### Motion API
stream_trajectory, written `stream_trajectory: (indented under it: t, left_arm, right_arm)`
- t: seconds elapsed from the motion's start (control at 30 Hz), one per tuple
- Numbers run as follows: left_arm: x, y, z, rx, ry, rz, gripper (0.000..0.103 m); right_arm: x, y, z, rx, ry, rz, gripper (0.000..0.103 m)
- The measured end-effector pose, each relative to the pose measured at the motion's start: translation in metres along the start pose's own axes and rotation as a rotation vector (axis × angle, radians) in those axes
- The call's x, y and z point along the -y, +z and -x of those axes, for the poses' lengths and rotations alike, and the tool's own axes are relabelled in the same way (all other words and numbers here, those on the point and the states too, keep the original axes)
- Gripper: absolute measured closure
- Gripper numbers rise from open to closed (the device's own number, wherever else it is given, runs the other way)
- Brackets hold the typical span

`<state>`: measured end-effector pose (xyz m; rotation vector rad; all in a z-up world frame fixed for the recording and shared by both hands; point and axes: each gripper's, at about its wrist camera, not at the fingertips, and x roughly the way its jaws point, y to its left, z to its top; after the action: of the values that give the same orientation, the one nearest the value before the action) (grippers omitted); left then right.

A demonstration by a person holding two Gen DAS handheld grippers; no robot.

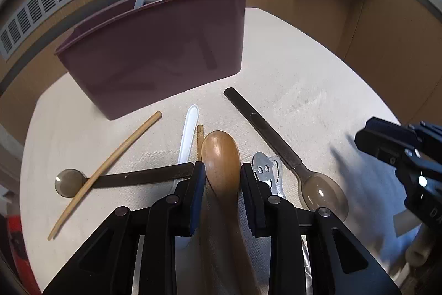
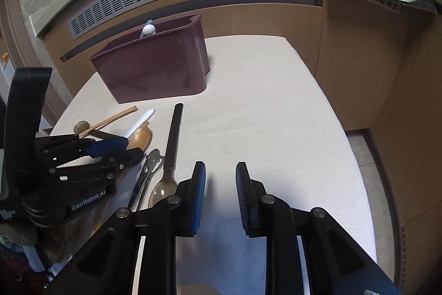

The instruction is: Organize utensils

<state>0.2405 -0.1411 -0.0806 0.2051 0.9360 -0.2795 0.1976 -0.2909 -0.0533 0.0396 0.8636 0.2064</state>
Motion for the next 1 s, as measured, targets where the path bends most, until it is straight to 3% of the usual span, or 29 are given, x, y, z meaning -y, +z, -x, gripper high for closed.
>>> stream_trajectory:
  t: [0.13,0.3,0.5,0.77,0.83,1.0]
  left_arm:
    - [-0.007,-0.006,0.002,-0.006,-0.003,-0.026,0.074]
    - [-0.049,-0.021,0.011,0.001,-0.063,0.024,0.071]
    - [-0.08,-0.033,0.02,0.012,-0.127,0.089,0.071]
    - [-0.07,-0.024,0.012,-0.015,-0.122,0.121,0.068]
    - [-0.069,-0.016,0.006,-0.027,-0.118,0.153,0.068]
    - [-0.075,-0.008,0.001,-0.051,-0.12,0.211,0.067]
  right_arm:
    - [-0.006,0.004,-0.008,-0.023,0.024,0.017,0.079]
    - [-0.019,0.016,-0.029,-0.083,0.1,0.045,0.078]
    - [-0.036,0.038,-0.07,-0.167,0.106,0.071,0.077]
    - [-0.066,0.049,-0.087,-0.168,0.012,0.194,0.075]
    - [-0.066,0.047,-0.085,-0.154,-0.008,0.208,0.088]
    - [-0.05,0.043,-0.072,-0.12,0.002,0.159,0.089]
